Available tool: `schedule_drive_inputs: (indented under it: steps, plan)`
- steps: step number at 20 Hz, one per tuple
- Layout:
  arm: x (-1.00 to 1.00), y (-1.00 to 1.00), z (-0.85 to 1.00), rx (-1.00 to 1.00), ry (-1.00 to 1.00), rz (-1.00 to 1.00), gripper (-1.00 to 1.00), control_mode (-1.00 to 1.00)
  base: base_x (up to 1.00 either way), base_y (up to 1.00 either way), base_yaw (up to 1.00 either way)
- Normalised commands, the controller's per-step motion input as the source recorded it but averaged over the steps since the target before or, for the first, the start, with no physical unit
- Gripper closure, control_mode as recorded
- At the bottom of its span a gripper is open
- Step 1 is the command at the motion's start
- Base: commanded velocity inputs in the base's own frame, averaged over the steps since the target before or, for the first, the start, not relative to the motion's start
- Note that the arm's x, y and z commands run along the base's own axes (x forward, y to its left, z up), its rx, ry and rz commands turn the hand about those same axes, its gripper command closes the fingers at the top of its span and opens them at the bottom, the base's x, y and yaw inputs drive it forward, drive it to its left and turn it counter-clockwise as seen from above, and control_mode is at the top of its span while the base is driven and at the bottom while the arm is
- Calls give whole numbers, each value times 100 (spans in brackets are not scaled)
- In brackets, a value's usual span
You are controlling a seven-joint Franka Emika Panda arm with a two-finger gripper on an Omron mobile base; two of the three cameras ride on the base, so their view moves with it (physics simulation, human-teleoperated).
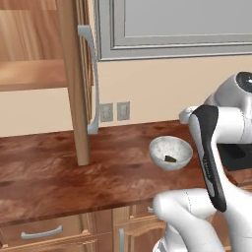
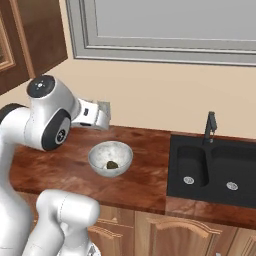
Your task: Pick the kiwis from the cabinet and place them in one bowl. Pick the tangerine from the sink and place it in the other bowl.
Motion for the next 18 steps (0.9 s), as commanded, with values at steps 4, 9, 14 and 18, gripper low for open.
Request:
schedule_drive_inputs:
  steps: [4, 9, 14, 18]
  plan:
    - [-47, 9, 62, 0, 0, -3, -100, -100, 0, 0, 0]
    - [-48, 0, 47, 0, -8, 0, -100, -100, 0, 0, 0]
    - [-46, 0, 26, 0, -10, 0, -100, -100, 0, 0, 0]
    - [-44, 0, 15, 0, -11, 0, -100, -100, 0, 0, 0]
